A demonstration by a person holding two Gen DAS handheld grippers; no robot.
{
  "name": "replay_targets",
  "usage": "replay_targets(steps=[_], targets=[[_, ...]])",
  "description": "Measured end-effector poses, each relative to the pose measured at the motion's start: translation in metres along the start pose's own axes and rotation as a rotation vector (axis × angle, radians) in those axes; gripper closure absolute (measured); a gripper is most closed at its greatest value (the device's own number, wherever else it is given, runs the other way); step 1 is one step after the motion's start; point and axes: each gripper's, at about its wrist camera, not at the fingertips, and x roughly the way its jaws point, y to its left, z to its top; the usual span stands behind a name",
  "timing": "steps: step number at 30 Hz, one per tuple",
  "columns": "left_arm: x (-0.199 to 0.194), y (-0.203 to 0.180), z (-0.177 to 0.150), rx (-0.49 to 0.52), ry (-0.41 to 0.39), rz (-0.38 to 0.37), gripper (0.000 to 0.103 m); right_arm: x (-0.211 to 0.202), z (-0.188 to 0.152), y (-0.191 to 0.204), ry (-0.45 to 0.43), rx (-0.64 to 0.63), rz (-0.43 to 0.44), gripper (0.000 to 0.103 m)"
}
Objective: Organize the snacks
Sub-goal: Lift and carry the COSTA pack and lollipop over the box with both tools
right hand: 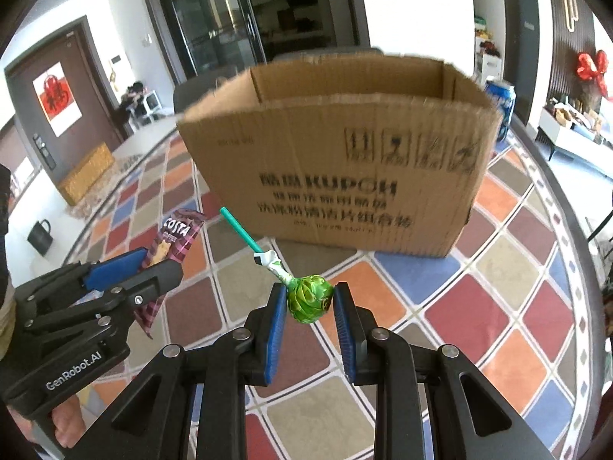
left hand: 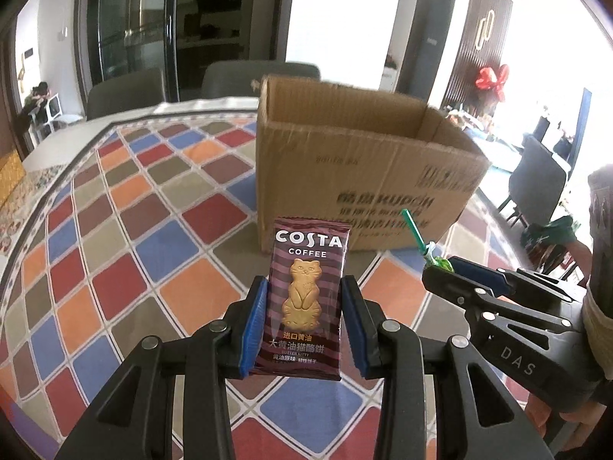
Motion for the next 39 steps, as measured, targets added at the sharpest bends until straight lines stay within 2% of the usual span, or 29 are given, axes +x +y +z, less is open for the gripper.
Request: replay_targets(steps=[10, 20, 31, 39], targets=[[-0.036, -0.013, 0.025, 0.027, -0.110, -0.033, 0.065, -0.051, 0.021, 0.003, -0.154, 0.009, 0.003, 0.077], [-0.053, -0.021, 0.053, 0.055, -0.188, -0.036, 0.065, -0.078, 0.043, 0.006, -0.254, 0.008, 0.001, 0.077], [-0.053, -0.030, 0.092, 0.093, -0.236, -0.023, 0.065, -0.093, 0.076, 0.001, -0.331, -0.007, -0.039, 0.077], [-0.035, -0.031, 0.118, 0.109, -0.221, -0.022, 0.065, -0.085, 0.102, -0.009, -0.317, -0.009, -0.064, 0.077]])
